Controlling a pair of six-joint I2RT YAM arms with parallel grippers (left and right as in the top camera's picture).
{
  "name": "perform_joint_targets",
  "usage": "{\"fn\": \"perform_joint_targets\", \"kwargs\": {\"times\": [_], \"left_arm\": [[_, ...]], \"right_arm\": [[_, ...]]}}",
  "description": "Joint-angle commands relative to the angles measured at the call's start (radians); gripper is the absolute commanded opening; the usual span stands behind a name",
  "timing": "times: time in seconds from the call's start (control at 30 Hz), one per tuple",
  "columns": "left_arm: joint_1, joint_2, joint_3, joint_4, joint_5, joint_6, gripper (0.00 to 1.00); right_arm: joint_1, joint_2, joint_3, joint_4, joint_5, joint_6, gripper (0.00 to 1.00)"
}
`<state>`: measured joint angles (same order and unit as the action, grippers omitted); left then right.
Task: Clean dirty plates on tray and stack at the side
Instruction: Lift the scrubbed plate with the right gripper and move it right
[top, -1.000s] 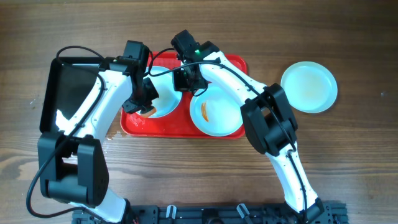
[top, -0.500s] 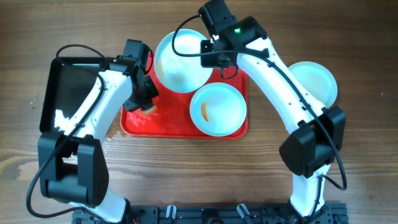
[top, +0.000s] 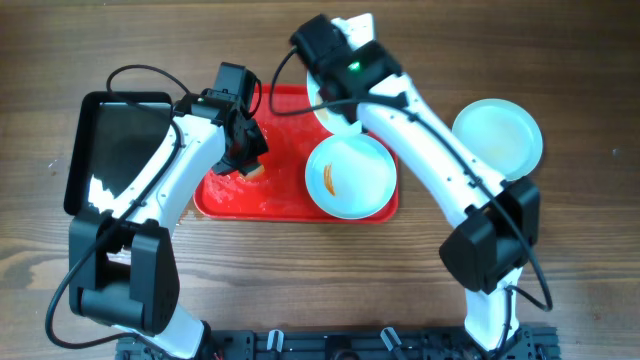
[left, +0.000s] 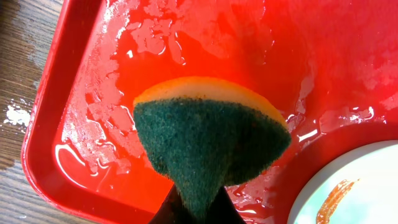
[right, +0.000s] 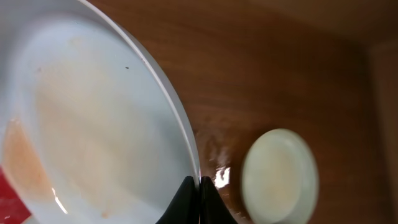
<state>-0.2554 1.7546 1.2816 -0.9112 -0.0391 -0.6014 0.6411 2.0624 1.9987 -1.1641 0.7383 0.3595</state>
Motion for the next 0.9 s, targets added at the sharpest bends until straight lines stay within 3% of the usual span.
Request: {"fn": "perform_joint_targets", "kwargs": {"times": [0.0,0.23,0.87], "left_arm": [[-0.002,-0.008,-0.008,0.003,-0.014,-0.006,0.04],[-0.002,-0.008,-0.023,0.014,-0.014,-0.006,0.04],[-0.002,-0.008,-0.023,0.014,-0.014,-0.006,0.04]], "right_arm": [[0.064,-0.008,0.011,0.011,0.262,-0.023,0.04],[0.115,-0.008,0.011,0.053,0.385,-0.103,0.04],[0.115,-0.007,0.01,0.071,0.381,-0.119,0.04]]}}
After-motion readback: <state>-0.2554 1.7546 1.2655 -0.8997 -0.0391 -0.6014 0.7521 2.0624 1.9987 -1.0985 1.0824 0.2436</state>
